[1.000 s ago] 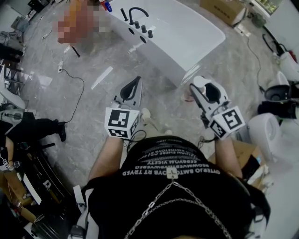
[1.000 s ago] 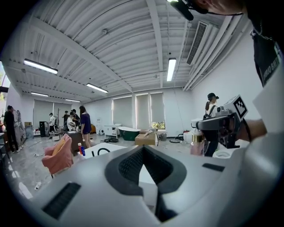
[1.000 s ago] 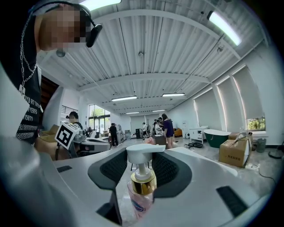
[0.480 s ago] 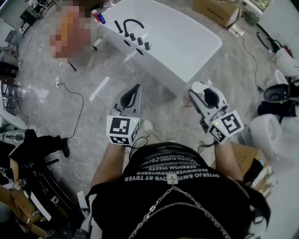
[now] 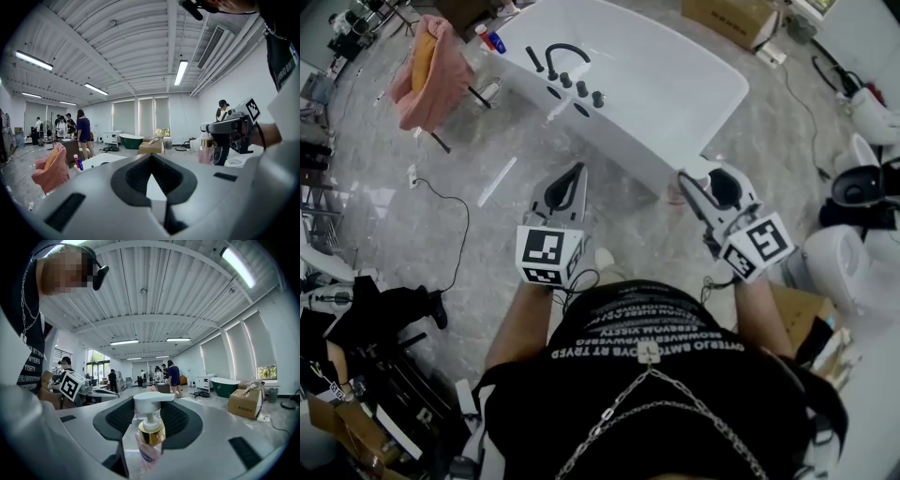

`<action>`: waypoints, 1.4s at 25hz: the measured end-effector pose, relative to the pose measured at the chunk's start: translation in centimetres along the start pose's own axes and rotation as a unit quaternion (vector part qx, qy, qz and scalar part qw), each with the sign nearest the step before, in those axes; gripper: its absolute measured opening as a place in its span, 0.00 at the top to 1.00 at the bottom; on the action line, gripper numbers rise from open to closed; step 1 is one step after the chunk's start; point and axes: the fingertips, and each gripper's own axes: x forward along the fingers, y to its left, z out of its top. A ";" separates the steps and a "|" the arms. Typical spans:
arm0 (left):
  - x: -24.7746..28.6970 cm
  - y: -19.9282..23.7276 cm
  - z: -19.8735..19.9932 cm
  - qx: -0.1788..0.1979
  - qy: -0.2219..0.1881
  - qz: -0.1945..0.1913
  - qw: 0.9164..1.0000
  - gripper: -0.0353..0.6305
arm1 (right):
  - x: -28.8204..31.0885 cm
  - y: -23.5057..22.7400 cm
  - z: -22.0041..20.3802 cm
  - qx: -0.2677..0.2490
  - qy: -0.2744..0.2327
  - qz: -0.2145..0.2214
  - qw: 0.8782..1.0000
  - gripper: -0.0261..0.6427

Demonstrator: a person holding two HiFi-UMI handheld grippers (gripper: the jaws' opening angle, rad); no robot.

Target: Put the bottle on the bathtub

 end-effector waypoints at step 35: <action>4.8 13.5 -2.0 -0.015 0.004 0.004 1.000 0.94 | 11.9 -2.7 0.9 0.011 0.010 -0.026 1.000 0.71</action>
